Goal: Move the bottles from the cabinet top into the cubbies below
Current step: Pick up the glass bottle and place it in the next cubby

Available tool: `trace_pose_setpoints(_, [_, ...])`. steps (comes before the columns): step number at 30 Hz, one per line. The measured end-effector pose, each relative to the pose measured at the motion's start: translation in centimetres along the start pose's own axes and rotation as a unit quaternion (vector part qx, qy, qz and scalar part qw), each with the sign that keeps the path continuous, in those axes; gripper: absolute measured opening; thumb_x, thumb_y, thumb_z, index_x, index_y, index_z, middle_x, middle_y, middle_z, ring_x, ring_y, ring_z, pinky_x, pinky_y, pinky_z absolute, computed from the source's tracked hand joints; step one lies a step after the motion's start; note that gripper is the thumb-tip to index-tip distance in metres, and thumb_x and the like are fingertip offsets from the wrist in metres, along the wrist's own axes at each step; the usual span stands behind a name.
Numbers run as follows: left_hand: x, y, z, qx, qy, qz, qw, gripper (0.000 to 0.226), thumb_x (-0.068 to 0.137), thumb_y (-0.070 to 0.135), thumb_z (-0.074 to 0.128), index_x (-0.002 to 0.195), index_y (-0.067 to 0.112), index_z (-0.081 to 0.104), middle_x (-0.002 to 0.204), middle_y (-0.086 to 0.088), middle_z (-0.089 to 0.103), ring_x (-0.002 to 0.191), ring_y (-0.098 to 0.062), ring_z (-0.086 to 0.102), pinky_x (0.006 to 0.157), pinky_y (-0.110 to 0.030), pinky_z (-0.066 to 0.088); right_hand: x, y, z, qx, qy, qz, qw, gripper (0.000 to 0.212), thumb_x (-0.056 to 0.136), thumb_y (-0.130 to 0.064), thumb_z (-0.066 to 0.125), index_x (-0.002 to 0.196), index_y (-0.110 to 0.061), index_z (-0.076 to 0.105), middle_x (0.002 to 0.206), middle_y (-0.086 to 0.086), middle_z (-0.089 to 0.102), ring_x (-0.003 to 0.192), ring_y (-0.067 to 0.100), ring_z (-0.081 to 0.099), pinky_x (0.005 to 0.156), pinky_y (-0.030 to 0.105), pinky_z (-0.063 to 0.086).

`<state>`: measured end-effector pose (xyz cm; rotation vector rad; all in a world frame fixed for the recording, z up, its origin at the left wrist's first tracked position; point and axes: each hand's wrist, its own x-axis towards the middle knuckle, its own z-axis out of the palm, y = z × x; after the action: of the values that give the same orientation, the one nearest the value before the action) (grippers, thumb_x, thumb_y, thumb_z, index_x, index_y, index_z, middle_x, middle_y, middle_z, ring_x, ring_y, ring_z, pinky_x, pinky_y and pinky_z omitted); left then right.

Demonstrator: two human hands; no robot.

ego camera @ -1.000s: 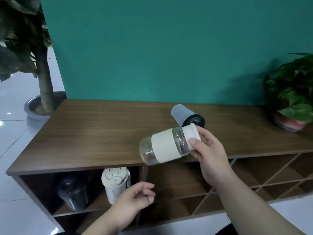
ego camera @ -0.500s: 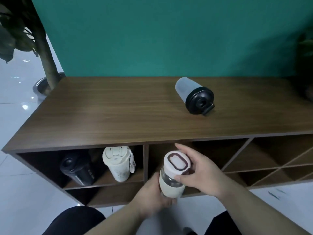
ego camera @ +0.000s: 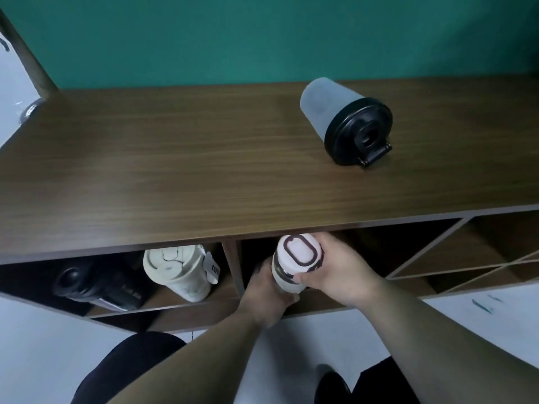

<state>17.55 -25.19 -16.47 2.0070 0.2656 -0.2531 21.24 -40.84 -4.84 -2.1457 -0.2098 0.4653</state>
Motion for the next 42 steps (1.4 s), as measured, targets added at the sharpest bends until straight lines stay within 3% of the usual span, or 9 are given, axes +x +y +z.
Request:
trace_pose_setpoints(3, [1.0,-0.3,0.7,-0.014,0.005,-0.015,1.000,0.072,0.069,0.014,0.087,0.130,0.035,0.055,0.124,0.020,0.066,0.122,-0.007,0.062,0.097,-0.018,0.048,0.8,-0.2,0.0,-0.009,-0.004,-0.023,1.000,0.042,0.065,-0.016,0.085,0.090,-0.045,0.068,0.094,-0.030,0.072,0.091,-0.010,0.066,0.083,0.019,0.053])
trace_pose_setpoints(8, [1.5,0.0,0.8,-0.025,0.011,-0.002,1.000,0.078,0.078,0.000,0.082,0.143,0.029,0.052,0.129,0.020,0.061,0.125,0.000,0.055,0.088,0.004,0.037,1.3,0.0,0.1,-0.004,-0.018,-0.019,1.000,0.038,0.072,-0.007,0.080,0.086,-0.041,0.069,0.093,-0.033,0.071,0.091,-0.012,0.066,0.082,0.014,0.051])
trace_pose_setpoints(13, [1.8,-0.5,1.1,-0.026,0.019,-0.015,0.999,0.079,0.077,0.003,0.081,0.145,0.029,0.052,0.138,0.014,0.063,0.130,-0.003,0.055,0.108,-0.021,0.040,1.9,0.2,0.5,-0.003,-0.031,0.001,1.000,0.035,0.075,-0.013,0.080,0.080,-0.046,0.069,0.087,-0.033,0.072,0.089,-0.013,0.065,0.081,0.016,0.052])
trace_pose_setpoints(17, [1.9,-0.9,1.3,-0.028,0.020,-0.030,0.999,0.076,0.074,0.011,0.080,0.142,0.034,0.054,0.136,0.017,0.066,0.129,-0.004,0.059,0.115,-0.037,0.046,2.2,0.2,1.0,-0.003,-0.031,0.016,0.999,0.033,0.072,-0.016,0.080,0.083,-0.046,0.071,0.095,-0.020,0.076,0.094,-0.002,0.069,0.092,0.034,0.056])
trace_pose_setpoints(24, [1.9,-1.2,1.4,-0.005,0.026,-0.048,0.998,0.074,0.080,0.012,0.083,0.143,0.030,0.050,0.123,0.021,0.059,0.118,0.002,0.053,0.099,-0.017,0.038,2.6,0.7,1.1,-0.025,-0.013,0.039,0.999,0.036,0.072,-0.014,0.081,0.086,-0.043,0.065,0.096,-0.021,0.073,0.095,-0.002,0.067,0.092,0.032,0.054])
trace_pose_setpoints(29, [1.7,-1.1,2.0,0.029,0.046,-0.055,0.997,0.075,0.075,0.021,0.085,0.140,0.035,0.051,0.132,0.015,0.068,0.125,-0.008,0.063,0.104,-0.026,0.049,2.4,1.2,1.6,-0.043,0.017,0.038,0.998,0.042,0.069,-0.016,0.080,0.102,-0.037,0.067,0.100,-0.017,0.074,0.097,0.003,0.067,0.089,0.032,0.055])
trace_pose_setpoints(33, [1.5,-1.3,2.1,0.042,0.051,-0.056,0.996,0.081,0.075,0.021,0.086,0.145,0.033,0.048,0.136,0.009,0.068,0.127,-0.016,0.063,0.100,-0.025,0.048,2.4,1.5,2.1,-0.059,0.040,0.046,0.996,0.056,0.064,-0.024,0.081,0.117,-0.030,0.063,0.107,-0.014,0.071,0.101,0.007,0.066,0.089,0.033,0.055])
trace_pose_setpoints(36, [1.4,-1.3,2.2,0.053,0.056,-0.053,0.996,0.082,0.075,0.027,0.084,0.146,0.037,0.045,0.134,0.009,0.069,0.125,-0.018,0.065,0.100,-0.028,0.051,2.2,1.7,2.4,-0.066,0.056,0.054,0.995,0.061,0.066,-0.027,0.082,0.122,-0.031,0.058,0.108,-0.015,0.069,0.101,0.008,0.064,0.084,0.024,0.052])
trace_pose_setpoints(42, [1.4,-1.2,1.9,0.056,0.050,-0.050,0.996,0.080,0.084,0.026,0.079,0.153,0.035,0.039,0.140,0.004,0.066,0.129,-0.022,0.062,0.090,-0.020,0.041,1.8,1.7,2.8,-0.060,0.080,0.062,0.993,0.067,0.066,-0.036,0.084,0.125,-0.032,0.052,0.105,-0.016,0.068,0.098,0.009,0.064,0.081,0.021,0.048])
